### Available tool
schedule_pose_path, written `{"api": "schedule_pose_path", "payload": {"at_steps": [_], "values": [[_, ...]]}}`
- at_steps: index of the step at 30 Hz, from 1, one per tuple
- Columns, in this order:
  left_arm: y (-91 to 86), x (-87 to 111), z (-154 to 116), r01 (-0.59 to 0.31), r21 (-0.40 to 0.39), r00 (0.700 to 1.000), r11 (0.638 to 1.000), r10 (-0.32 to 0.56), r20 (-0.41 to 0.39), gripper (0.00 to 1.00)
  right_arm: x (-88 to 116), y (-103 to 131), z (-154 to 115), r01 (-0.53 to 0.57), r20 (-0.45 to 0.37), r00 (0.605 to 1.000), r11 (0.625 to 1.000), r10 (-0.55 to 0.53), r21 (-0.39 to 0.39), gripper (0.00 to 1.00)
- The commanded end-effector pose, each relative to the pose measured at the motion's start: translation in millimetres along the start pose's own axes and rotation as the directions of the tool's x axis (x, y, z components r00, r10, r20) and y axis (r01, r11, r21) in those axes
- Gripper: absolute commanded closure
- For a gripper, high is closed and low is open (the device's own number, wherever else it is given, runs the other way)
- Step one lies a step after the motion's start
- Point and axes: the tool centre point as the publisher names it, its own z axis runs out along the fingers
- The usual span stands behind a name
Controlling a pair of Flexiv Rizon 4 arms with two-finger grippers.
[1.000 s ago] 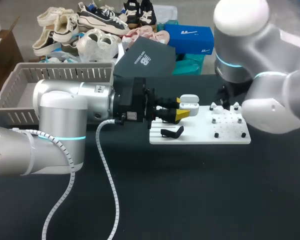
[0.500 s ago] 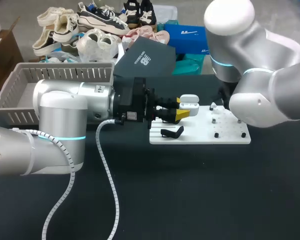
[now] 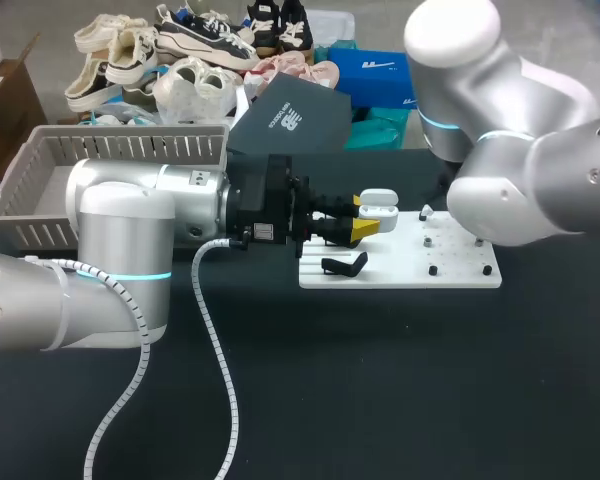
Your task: Pick up each earbud case from the left stands, insert the matching earbuds, close the lid, and place the case in the box.
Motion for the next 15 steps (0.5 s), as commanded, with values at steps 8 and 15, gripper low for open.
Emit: {"api": "schedule_pose_path", "payload": {"at_steps": [8,15], "values": [[1.7,0.1,0.3,0.0,0.004,1.0,1.0,0.0,-0.001,1.0,-5.4,1.3,6.2,0.002,-0.017,1.0,1.0,-0.002,0.008,0.65],[1.7,0.1,0.3,0.0,0.004,1.0,1.0,0.0,-0.001,1.0,-6.1,0.4,8.8,0.002,-0.024,1.0,1.0,-0.002,0.02,0.66]]}}
